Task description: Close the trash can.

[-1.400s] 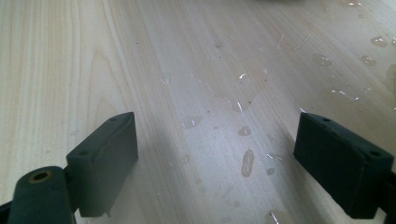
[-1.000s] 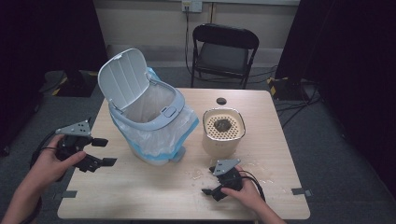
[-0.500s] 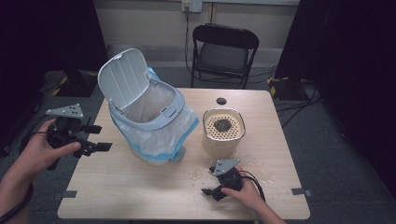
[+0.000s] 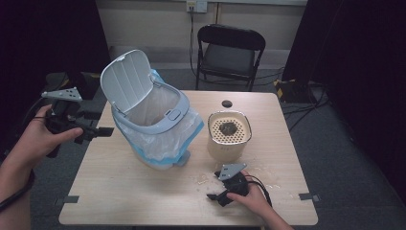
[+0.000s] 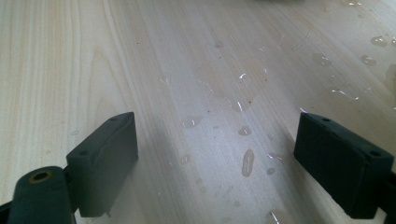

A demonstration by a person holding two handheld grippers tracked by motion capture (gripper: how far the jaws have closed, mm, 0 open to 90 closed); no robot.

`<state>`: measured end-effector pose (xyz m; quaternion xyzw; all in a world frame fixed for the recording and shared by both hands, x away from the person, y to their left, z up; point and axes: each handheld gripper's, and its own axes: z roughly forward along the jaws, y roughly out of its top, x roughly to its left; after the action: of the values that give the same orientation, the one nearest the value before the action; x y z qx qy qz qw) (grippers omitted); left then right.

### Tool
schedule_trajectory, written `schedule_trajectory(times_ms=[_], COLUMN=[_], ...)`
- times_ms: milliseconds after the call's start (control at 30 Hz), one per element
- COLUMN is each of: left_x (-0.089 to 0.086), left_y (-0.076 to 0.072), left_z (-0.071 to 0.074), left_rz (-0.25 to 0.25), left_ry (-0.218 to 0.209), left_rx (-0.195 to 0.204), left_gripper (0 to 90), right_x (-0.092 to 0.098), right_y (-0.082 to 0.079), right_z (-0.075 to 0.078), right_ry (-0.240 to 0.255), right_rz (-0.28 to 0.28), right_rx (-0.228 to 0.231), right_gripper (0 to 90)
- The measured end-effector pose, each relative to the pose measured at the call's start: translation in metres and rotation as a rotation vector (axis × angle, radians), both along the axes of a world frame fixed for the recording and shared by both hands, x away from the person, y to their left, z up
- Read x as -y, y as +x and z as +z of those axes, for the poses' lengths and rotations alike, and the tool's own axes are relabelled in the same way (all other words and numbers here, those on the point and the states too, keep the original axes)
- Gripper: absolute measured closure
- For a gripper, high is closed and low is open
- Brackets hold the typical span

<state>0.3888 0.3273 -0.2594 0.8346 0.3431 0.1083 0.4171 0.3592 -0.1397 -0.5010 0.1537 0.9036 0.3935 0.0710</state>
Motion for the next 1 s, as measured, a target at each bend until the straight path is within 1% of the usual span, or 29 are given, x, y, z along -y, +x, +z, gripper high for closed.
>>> schedule_trajectory(times_ms=[67,100,133,200,433,467,567,600,667,733,767,800,833,933,1000], left_x=[0.0,0.001,0.002,0.003,0.012,0.013,0.018,0.02,0.023,0.025,0.026,0.026,0.028,0.031,0.033], left_y=[0.002,0.006,0.008,0.012,0.022,0.023,0.024,0.025,0.025,0.026,0.026,0.026,0.026,0.026,0.025], left_z=[0.002,0.005,0.007,0.013,0.024,0.025,0.03,0.031,0.034,0.036,0.036,0.036,0.037,0.037,0.037], left_rz=[0.0,0.004,0.006,0.008,-0.005,-0.007,-0.015,-0.019,-0.021,-0.011,-0.004,-0.004,-0.002,-0.012,-0.022], left_ry=[0.007,0.005,0.004,0.015,0.02,0.026,0.019,0.011,0.011,0.019,0.009,0.009,0.017,0.008,0.011], left_rx=[0.004,0.001,0.008,0.014,0.034,0.04,0.059,0.066,0.077,0.081,0.083,0.083,0.088,0.084,0.082], left_gripper=[16.1,16.1,16.1,16.1,16.3,16.3,16.5,16.9,17.2,15.8,15.7,15.4,15.1,15.4,15.8], right_x=[0.0,0.0,0.0,0.0,0.0,0.0,0.0,0.0,0.0,0.0,0.0,0.0,0.0,0.0,0.0], right_y=[0.0,0.0,0.0,0.0,0.0,0.0,0.0,0.0,0.0,0.0,0.0,0.0,0.0,0.0,0.0], right_z=[0.0,0.0,0.0,0.0,0.0,0.0,0.0,0.0,0.0,0.0,0.0,0.0,0.0,0.0,0.0], right_ry=[-0.001,0.0,-0.002,0.0,0.0,-0.001,0.0,-0.001,-0.003,-0.002,-0.001,-0.001,-0.002,-0.002,-0.002], right_rz=[0.0,0.0,-0.001,0.0,0.0,0.0,0.001,0.0,-0.003,0.0,0.001,0.001,0.001,0.0,0.0], right_rx=[0.001,0.0,0.001,0.0,-0.001,0.0,-0.001,0.0,-0.004,-0.002,-0.003,-0.004,-0.003,-0.003,-0.002], right_gripper=[12.9,12.9,12.9,12.9,12.9,12.9,12.9,12.9,12.9,12.9,12.9,12.9,12.9,12.9,12.9])
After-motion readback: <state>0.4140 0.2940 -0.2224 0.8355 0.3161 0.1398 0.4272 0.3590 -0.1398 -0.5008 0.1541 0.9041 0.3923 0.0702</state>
